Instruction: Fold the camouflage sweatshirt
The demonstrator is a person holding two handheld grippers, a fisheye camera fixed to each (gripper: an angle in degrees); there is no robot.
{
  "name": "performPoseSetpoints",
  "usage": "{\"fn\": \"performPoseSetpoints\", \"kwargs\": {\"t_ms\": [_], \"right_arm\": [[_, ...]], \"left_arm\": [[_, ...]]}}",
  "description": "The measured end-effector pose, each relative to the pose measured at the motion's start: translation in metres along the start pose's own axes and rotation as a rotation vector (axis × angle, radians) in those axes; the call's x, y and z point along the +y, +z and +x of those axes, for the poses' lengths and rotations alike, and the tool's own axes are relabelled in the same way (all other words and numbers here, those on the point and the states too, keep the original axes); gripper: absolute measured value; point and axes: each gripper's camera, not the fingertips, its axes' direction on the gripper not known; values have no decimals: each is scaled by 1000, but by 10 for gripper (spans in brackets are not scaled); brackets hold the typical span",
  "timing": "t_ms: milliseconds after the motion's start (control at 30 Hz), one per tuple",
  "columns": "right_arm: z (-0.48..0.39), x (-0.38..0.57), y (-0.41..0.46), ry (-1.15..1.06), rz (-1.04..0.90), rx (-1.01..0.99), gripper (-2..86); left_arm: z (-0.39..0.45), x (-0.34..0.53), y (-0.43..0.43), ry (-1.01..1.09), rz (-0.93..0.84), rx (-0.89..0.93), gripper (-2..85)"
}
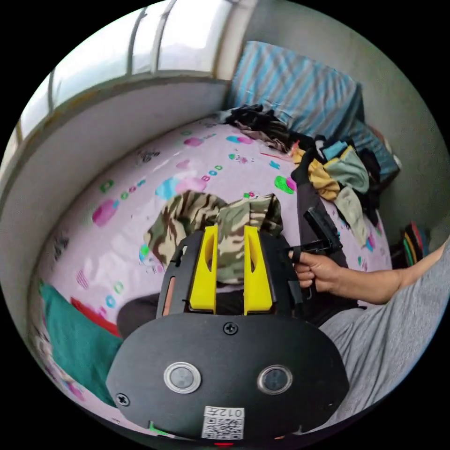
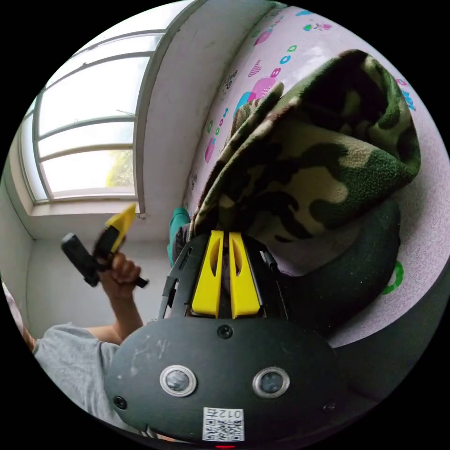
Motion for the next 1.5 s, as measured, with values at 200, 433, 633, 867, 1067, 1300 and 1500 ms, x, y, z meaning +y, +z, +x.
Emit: {"fn": "performPoseSetpoints", "kwargs": {"t_ms": [200, 433, 633, 867, 1067, 1300, 1500], "right_arm": [[-6, 21, -8, -26, 23, 18, 0], [-14, 63, -28, -10, 62, 13, 0], [-32, 103, -50, -60, 72, 57, 0], [-75, 132, -109, -158, 210, 173, -3], [-173, 128, -194, -388, 433, 418, -3], [-293, 159, -250, -614, 637, 650, -3], [-341, 221, -289, -636, 872, 687, -4]], "left_arm": [[142, -84, 115, 444, -224, 50, 116], [217, -118, 221, 554, -442, -56, 90], [177, -135, 199, 376, -416, -1, 8], [85, -144, 44, 142, -56, -38, 0], [30, -100, -120, 0, 311, -183, 1], [12, -17, -253, -43, 569, -301, 2], [0, 46, -299, -94, 681, -288, 3]]}}
